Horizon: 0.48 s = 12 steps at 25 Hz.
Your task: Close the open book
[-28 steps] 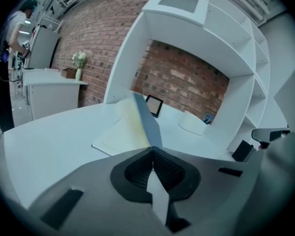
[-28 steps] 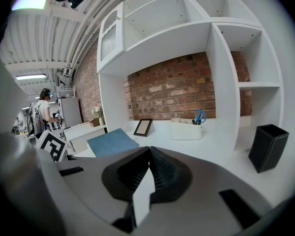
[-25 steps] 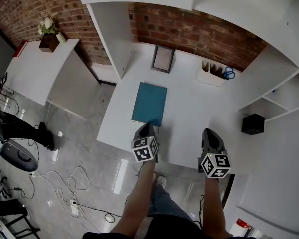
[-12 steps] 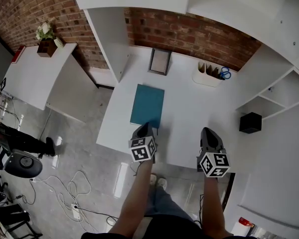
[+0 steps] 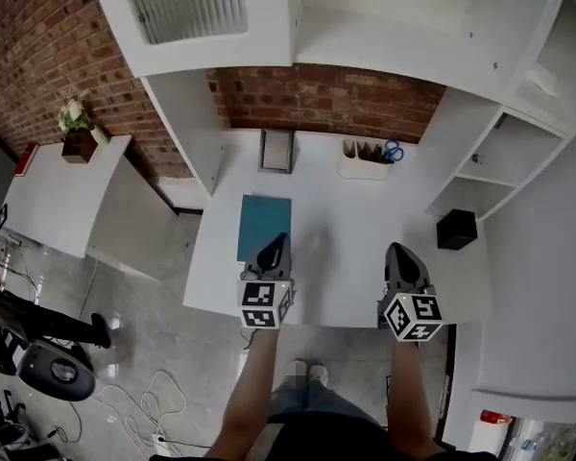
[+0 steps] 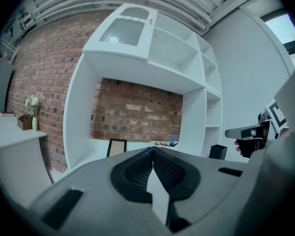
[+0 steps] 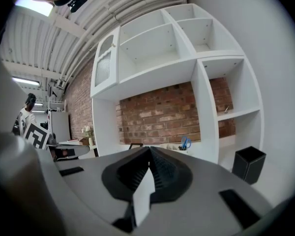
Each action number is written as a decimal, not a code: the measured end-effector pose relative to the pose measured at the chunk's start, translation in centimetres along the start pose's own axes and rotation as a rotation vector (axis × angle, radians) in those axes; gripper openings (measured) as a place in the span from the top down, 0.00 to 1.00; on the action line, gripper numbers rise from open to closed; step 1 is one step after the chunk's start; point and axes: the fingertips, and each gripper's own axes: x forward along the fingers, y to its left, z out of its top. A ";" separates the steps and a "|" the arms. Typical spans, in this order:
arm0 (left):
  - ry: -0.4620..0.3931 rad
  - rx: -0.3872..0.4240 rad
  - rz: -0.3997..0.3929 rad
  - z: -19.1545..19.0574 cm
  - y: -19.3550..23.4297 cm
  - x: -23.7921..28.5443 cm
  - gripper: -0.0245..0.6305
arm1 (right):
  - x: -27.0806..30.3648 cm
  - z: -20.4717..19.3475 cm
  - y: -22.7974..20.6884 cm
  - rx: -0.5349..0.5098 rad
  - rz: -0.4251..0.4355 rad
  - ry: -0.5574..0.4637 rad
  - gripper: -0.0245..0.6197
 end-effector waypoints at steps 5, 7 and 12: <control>-0.087 0.056 -0.020 5.1 -1.9 -1.2 0.95 | -2.6 4.1 -0.6 -0.007 -0.028 -0.098 0.96; -0.120 0.076 -0.032 6.7 -2.5 -1.6 0.95 | -3.5 5.6 -0.7 -0.014 -0.039 -0.137 0.96; -0.175 0.123 -0.057 10.1 -4.1 -2.5 0.95 | -5.5 8.5 -1.5 -0.027 -0.071 -0.212 0.96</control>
